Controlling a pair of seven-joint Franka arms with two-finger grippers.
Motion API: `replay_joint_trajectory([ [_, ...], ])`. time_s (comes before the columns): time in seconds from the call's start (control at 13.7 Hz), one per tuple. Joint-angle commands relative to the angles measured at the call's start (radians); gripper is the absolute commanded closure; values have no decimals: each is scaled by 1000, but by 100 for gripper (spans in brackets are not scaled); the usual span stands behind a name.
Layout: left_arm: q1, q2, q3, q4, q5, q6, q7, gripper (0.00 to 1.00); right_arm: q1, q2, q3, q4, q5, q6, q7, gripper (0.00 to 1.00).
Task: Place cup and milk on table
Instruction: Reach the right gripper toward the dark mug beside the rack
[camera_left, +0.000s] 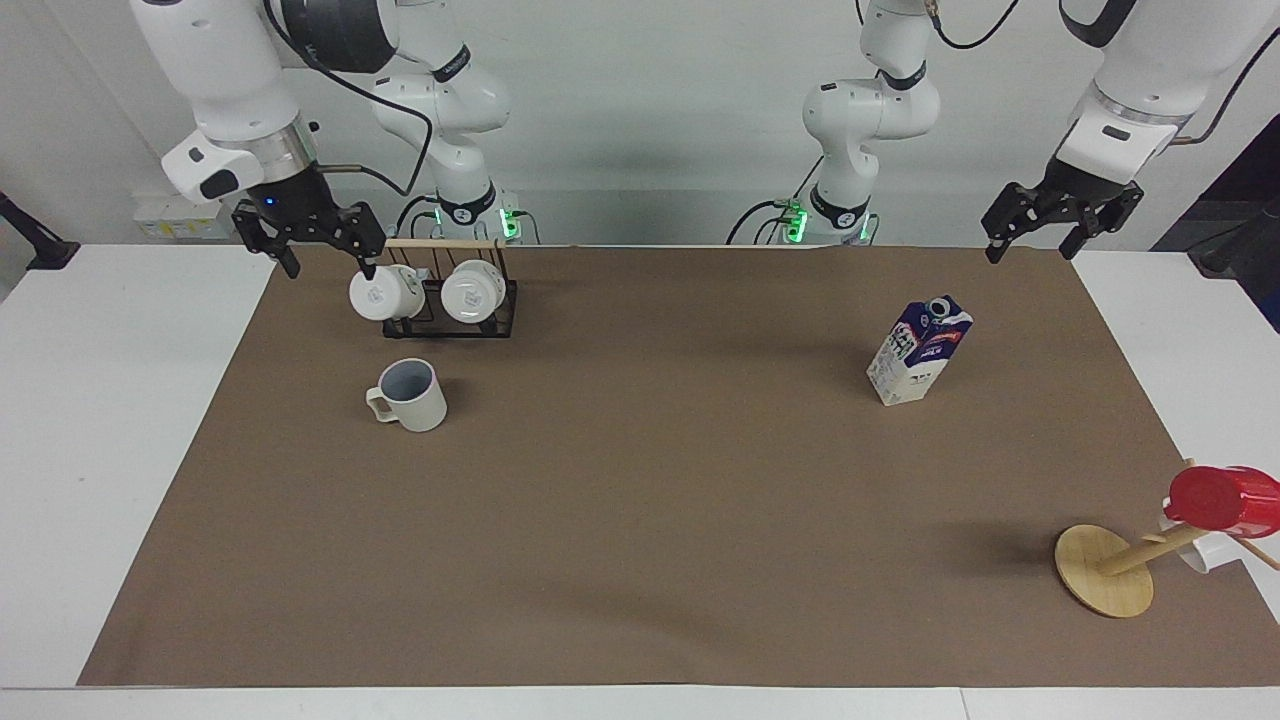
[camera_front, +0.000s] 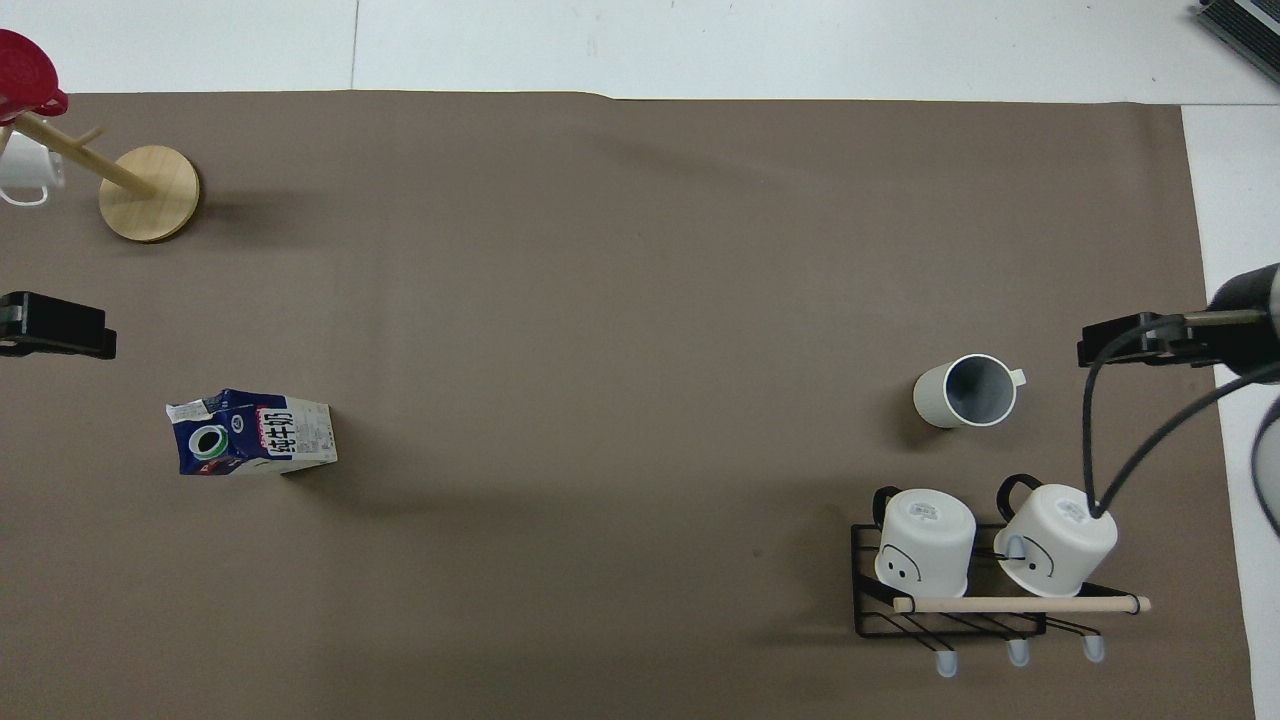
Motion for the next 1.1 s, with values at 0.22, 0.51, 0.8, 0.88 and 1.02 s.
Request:
replay_joint_trajectory([
  [0.22, -9, -4, 8, 5, 5, -7, 3, 0, 44, 18, 2, -218, 4, 221, 34, 0],
  [0.51, -9, -4, 8, 5, 5, -7, 3, 0, 73, 53, 2, -305, 2, 350, 37, 0],
  [0.8, -9, -4, 8, 5, 5, -7, 3, 0, 72, 55, 1, -428, 2, 494, 45, 0],
  [0.88, -9, -4, 8, 5, 5, -7, 3, 0, 72, 59, 2, -460, 2, 549, 43, 0],
  [1.02, -9, -4, 8, 5, 5, -7, 3, 0, 70, 82, 2, -475, 2, 583, 43, 0],
])
